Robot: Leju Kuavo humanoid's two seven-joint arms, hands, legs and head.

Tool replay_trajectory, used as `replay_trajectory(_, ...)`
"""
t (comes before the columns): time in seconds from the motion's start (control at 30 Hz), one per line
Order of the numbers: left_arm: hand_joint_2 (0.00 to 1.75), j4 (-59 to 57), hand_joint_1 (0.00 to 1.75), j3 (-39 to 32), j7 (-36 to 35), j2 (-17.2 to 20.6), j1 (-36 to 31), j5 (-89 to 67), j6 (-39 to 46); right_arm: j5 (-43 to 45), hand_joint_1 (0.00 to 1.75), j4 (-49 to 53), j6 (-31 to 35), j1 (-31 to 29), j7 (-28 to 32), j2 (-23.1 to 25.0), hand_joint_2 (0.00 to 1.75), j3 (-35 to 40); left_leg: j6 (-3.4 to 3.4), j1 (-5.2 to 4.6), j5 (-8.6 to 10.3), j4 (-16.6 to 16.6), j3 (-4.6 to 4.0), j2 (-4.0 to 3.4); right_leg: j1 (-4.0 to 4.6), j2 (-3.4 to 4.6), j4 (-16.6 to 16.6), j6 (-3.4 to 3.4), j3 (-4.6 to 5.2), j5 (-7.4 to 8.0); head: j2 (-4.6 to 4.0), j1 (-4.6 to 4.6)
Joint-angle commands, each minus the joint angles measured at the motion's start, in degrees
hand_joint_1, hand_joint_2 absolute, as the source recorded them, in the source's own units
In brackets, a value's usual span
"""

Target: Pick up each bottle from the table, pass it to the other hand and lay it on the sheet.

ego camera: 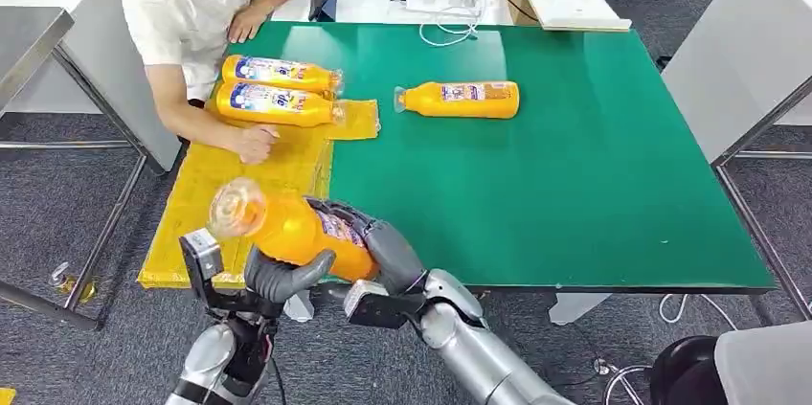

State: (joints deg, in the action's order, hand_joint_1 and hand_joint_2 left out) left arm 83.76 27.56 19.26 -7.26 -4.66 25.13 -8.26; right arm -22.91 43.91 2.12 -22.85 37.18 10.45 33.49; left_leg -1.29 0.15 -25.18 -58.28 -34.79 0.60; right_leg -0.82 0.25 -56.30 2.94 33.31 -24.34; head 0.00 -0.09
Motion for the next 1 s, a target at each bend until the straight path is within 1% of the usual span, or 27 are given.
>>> replay_trajectory(0.03, 1.75, -4.4, 1.75, -2.4, -0.5, -1.5, -6.2, -0.3, 8.1, -5.8, 0.0, 9.2, 10.3, 3.0, 1.9, -0.6, 0.0, 7.0, 0.05, 0.02, -0.01, 0.0, 0.06, 0.1, 0.03, -0.14, 0.0, -0.08, -0.1, -0.05, 0.0, -0.02)
replay_trajectory(0.1, 1.75, -4.7, 1.75, -4.7, 0.7, -0.2, -6.6, -2.5, 12.2, -5.1, 0.0, 14.7, 10.4, 6.0, 2.5, -2.0, 0.0, 8.6, 0.06, 0.02, -0.02, 0.0, 0.12, 0.05, 0.03, -0.09, 0.0, -0.09, -0.13, -0.05, 0.0, 0.0)
replay_trajectory(0.13, 1.75, -5.1, 1.75, -5.9, 0.7, 0.7, -6.9, -2.8, 12.4, -5.8, 0.0, 17.7, 11.6, 7.4, 1.5, -3.3, 0.0, 9.8, 0.09, 0.05, -0.05, 0.1, 0.22, 0.03, 0.07, -0.1, 0.0, -0.14, -0.25, -0.07, 0.0, 0.02)
replay_trajectory(0.2, 1.75, -5.2, 1.75, -6.5, 0.8, 0.9, -6.9, -2.8, 11.8, -5.6, 0.0, 18.8, 11.7, 7.8, 0.9, -3.9, 0.0, 10.3, 0.06, 0.03, -0.01, 0.1, 0.11, 0.03, 0.04, -0.07, 0.0, -0.09, -0.13, -0.03, 0.0, 0.09)
replay_trajectory(0.23, 1.75, -5.3, 1.75, -6.7, 1.3, 1.0, -6.9, -4.3, 12.9, -6.4, 0.0, 19.1, 12.3, 7.7, 0.6, -4.3, 0.0, 10.6, 0.1, 0.02, -0.07, 0.1, 0.29, -0.07, 0.04, 0.0, 0.0, -0.15, -0.26, -0.08, 0.0, -0.02)
replay_trajectory(0.27, 1.75, -5.3, 1.75, -8.1, 2.3, 1.2, -7.0, -6.5, 15.1, -7.0, 0.0, 20.4, 12.6, 7.9, 0.6, -5.0, 0.0, 11.3, 0.08, 0.02, -0.04, 0.1, 0.2, -0.05, 0.03, -0.04, 0.0, -0.12, -0.18, -0.06, 0.0, 0.02)
replay_trajectory(0.37, 1.75, -6.3, 1.75, -12.0, 3.1, 3.4, -8.7, -11.3, 18.7, -7.9, 0.0, 23.2, 13.2, 9.0, 0.2, -6.5, 0.0, 11.6, 0.07, 0.04, -0.02, 0.1, 0.18, 0.11, 0.05, -0.16, 0.1, -0.12, -0.17, -0.07, 0.0, 0.02)
replay_trajectory(0.4, 1.75, -7.1, 1.75, -13.3, 4.1, 3.7, -9.6, -16.2, 21.7, -7.9, 0.0, 23.5, 13.0, 9.3, 0.2, -6.5, 0.0, 11.3, 0.06, 0.07, -0.02, 0.1, 0.12, 0.02, 0.07, -0.04, 0.1, -0.11, -0.13, -0.02, 0.0, 0.04)
replay_trajectory(0.43, 1.75, -9.0, 1.75, -13.6, 4.9, 4.9, -11.1, -26.3, 28.0, -7.8, 0.0, 23.2, 12.7, 9.6, 0.2, -6.1, 0.0, 10.9, 0.04, 0.03, 0.0, 0.1, 0.07, -0.1, 0.02, 0.02, 0.0, -0.08, -0.05, 0.0, 0.0, 0.04)
replay_trajectory(0.47, 1.75, -10.9, 1.75, -14.2, 4.1, 5.2, -12.3, -31.9, 30.6, -8.0, 0.0, 22.9, 12.6, 9.7, 0.5, -5.8, 0.0, 10.7, 0.09, 0.05, -0.03, 0.1, 0.23, -0.18, 0.05, 0.07, 0.0, -0.15, -0.18, -0.02, 0.0, 0.0)
replay_trajectory(0.5, 1.75, -12.4, 1.75, -15.4, 3.6, 5.0, -13.3, -34.4, 30.9, -8.0, 0.0, 22.5, 12.5, 9.6, 0.8, -5.4, 0.0, 10.6, 0.09, 0.05, 0.0, 0.1, 0.12, -0.17, 0.05, 0.09, 0.0, -0.12, -0.04, 0.01, 0.0, -0.02)
replay_trajectory(0.57, 1.75, -12.7, 1.75, -15.8, 3.7, 4.8, -13.6, -34.7, 30.5, -8.0, 0.0, 22.3, 12.5, 9.6, 0.9, -5.3, 0.0, 10.7, 0.1, 0.06, 0.05, 0.1, 0.14, 0.17, 0.06, -0.23, 0.0, -0.15, -0.14, -0.06, 0.0, 0.04)
replay_trajectory(0.6, 1.75, -13.1, 1.75, -16.0, 3.8, 4.4, -13.7, -35.0, 30.3, -8.1, 0.0, 22.0, 12.5, 9.5, 0.9, -5.1, 0.0, 10.7, 0.07, 0.05, 0.04, 0.1, 0.07, 0.09, 0.04, -0.08, 0.0, -0.11, -0.03, -0.02, 0.0, 0.02)
replay_trajectory(0.73, 1.75, -12.8, 1.75, -16.0, 4.0, 4.0, -13.3, -35.4, 30.2, -8.1, 0.0, 22.1, 12.4, 9.5, 0.9, -5.2, 0.0, 10.6, 0.05, 0.05, -0.01, 0.0, 0.09, -0.06, 0.03, 0.01, 0.0, -0.08, -0.09, -0.02, 0.0, 0.02)
replay_trajectory(0.8, 1.75, -16.3, 1.75, -14.5, 0.1, 5.5, -15.2, -46.0, 35.2, -7.9, 0.0, 21.9, 11.9, 9.7, 1.4, -4.8, 0.0, 10.3, 0.05, 0.04, -0.01, 0.0, 0.1, -0.05, 0.02, 0.0, 0.0, -0.09, -0.09, -0.04, 0.0, 0.02)
replay_trajectory(0.83, 1.75, -19.7, 1.75, -14.1, -0.8, 6.2, -17.2, -51.7, 37.3, -7.9, 0.0, 21.6, 11.6, 9.8, 1.5, -4.5, 0.0, 10.5, 0.08, 0.06, -0.04, 0.1, 0.22, -0.01, 0.04, -0.06, 0.0, -0.13, -0.24, -0.07, 0.0, 0.02)
replay_trajectory(0.87, 1.75, -24.1, 1.75, -13.8, -2.5, 6.5, -19.2, -57.8, 39.0, -7.9, 0.0, 21.2, 11.3, 9.7, 1.6, -4.3, 0.0, 10.6, 0.08, 0.05, 0.01, 0.1, 0.15, 0.07, 0.04, -0.11, 0.0, -0.12, -0.18, -0.04, 0.0, 0.02)
replay_trajectory(0.93, 1.75, -31.6, 1.75, -13.7, -4.7, 6.7, -22.9, -66.5, 40.0, -8.0, 0.0, 20.8, 10.9, 9.5, 1.9, -4.1, 0.0, 10.9, 0.09, 0.04, 0.04, 0.1, 0.15, 0.11, 0.03, -0.15, 0.0, -0.12, -0.18, -0.04, 0.0, 0.02)
replay_trajectory(0.97, 1.75, -33.5, 1.75, -13.8, -5.0, 6.5, -23.9, -67.2, 39.7, -7.9, 0.0, 20.8, 10.8, 9.5, 1.9, -4.1, 0.0, 10.9, 0.11, 0.04, 0.05, 0.1, 0.24, 0.16, 0.04, -0.2, 0.0, -0.16, -0.27, -0.05, 0.0, 0.02)
replay_trajectory(1.0, 1.75, -35.4, 1.75, -14.2, -5.5, 6.3, -24.9, -67.8, 39.6, -7.9, 0.0, 20.8, 10.8, 9.6, 2.0, -4.0, 0.0, 10.9, 0.08, 0.04, 0.05, 0.1, 0.12, 0.1, 0.03, -0.13, 0.0, -0.12, -0.14, -0.02, 0.0, 0.02)
